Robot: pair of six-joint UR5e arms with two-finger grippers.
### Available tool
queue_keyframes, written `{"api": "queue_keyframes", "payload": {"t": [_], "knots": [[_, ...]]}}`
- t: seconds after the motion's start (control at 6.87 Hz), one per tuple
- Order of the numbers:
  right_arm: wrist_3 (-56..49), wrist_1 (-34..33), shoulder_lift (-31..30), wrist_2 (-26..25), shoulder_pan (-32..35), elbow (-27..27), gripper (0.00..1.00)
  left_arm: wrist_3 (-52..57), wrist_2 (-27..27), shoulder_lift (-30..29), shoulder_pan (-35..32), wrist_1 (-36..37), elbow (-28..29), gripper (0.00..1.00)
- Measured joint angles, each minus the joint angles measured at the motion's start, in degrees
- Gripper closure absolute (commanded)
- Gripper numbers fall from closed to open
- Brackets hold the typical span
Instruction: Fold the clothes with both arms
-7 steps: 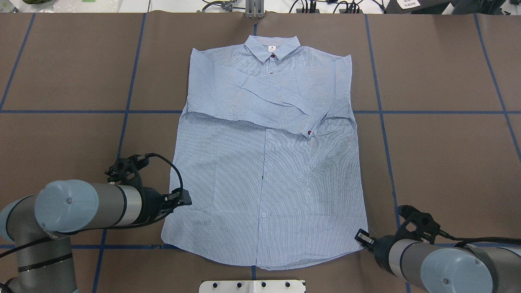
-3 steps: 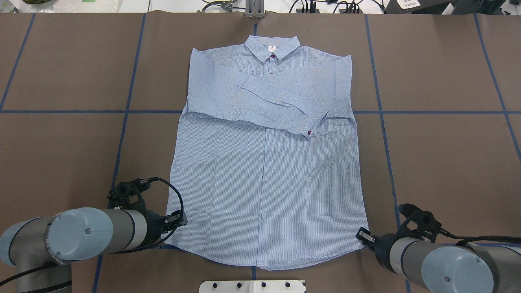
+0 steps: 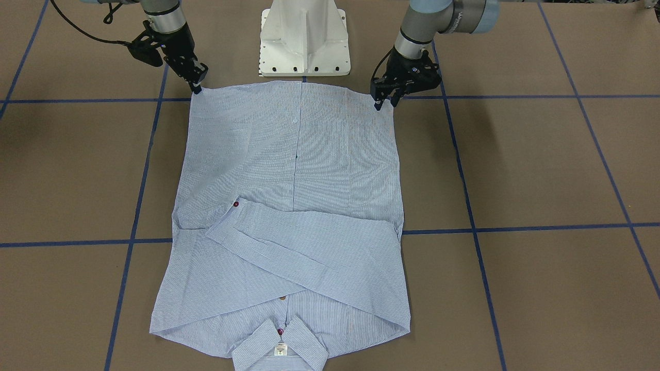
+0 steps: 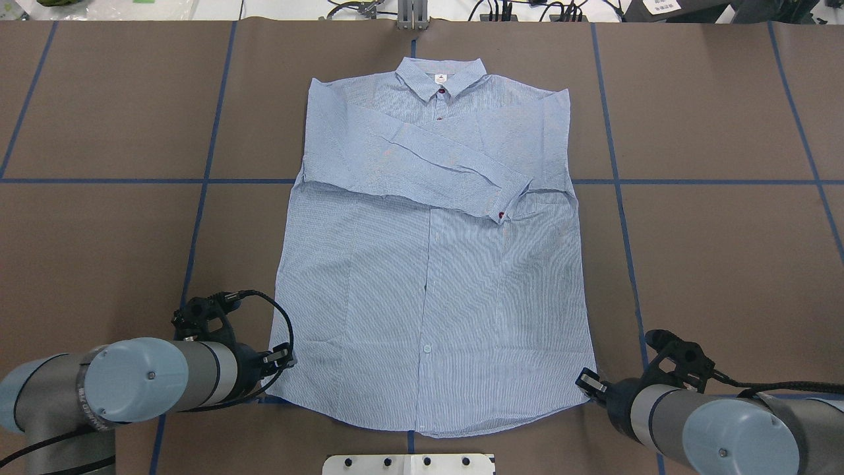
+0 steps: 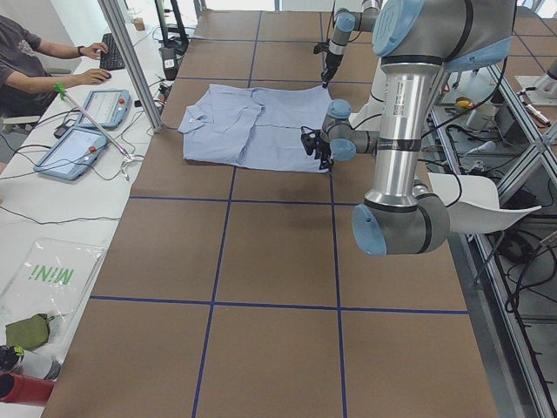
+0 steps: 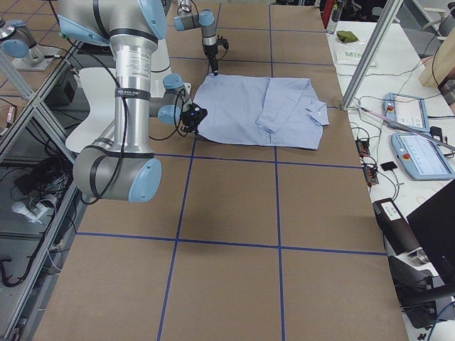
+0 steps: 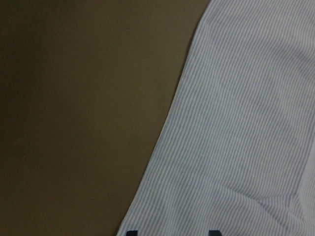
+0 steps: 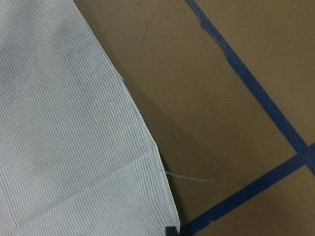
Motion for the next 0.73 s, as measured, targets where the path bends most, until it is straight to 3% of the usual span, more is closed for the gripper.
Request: {"api": "queue_keyframes", "payload": {"t": [0.73], "knots": [[0.00, 0.02, 0.11, 0.02, 0.02, 0.06, 1.00, -0.15, -0.42, 0.39, 1.31, 1.18, 0.18, 0.42]]}}
